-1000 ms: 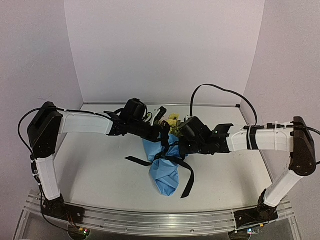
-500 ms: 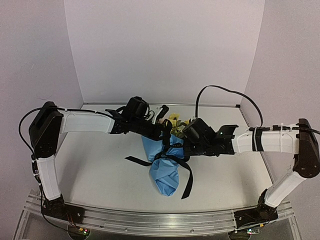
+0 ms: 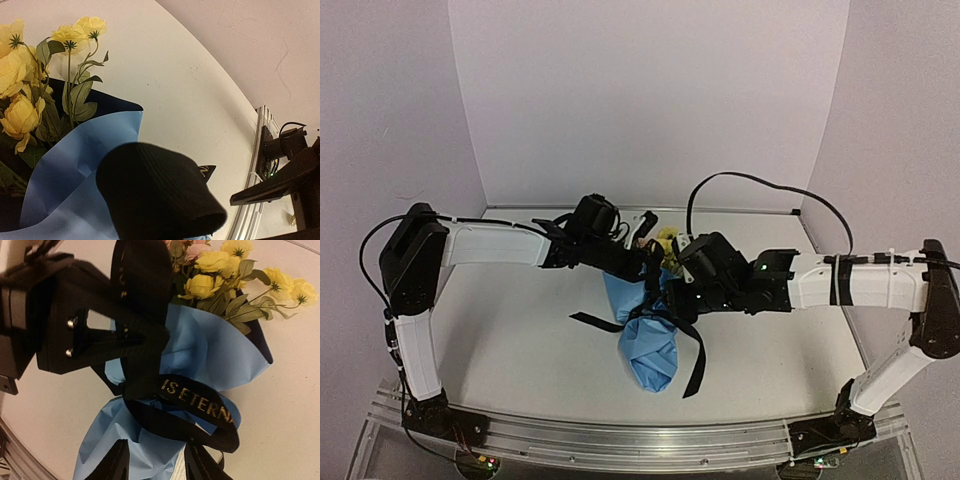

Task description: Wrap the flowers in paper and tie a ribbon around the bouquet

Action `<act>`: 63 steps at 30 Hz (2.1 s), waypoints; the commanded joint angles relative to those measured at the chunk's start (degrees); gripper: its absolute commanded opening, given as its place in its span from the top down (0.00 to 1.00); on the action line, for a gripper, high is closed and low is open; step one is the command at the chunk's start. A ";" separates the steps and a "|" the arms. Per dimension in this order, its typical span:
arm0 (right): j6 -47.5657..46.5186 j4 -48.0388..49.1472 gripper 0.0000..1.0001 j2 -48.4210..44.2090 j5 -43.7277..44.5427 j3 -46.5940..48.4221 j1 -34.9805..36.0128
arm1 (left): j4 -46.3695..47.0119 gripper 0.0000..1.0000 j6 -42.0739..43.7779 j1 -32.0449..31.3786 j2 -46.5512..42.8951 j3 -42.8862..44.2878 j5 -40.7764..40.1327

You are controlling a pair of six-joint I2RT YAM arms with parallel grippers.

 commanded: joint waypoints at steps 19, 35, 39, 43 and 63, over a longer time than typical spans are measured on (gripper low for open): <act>5.89 0.26 0.54 -3.67 -0.69 -2.91 -5.47 | -1.27 1.00 3.43 -2.03 -2.68 -1.18 7.65; 6.15 0.18 0.58 3.41 -7.68 1.01 -6.94 | -0.42 1.00 3.16 -2.26 -4.44 -3.09 5.45; 5.97 0.06 0.58 3.67 -6.96 0.70 -6.91 | -0.21 1.00 3.14 -2.27 -5.31 -3.69 4.32; 6.77 0.35 0.57 3.02 -7.06 -0.56 -6.95 | 0.35 1.00 3.19 -2.19 -5.91 -4.28 3.75; 5.64 -0.30 0.60 3.74 -13.41 1.68 -7.86 | -0.98 1.00 5.33 -3.80 -4.83 -2.74 7.04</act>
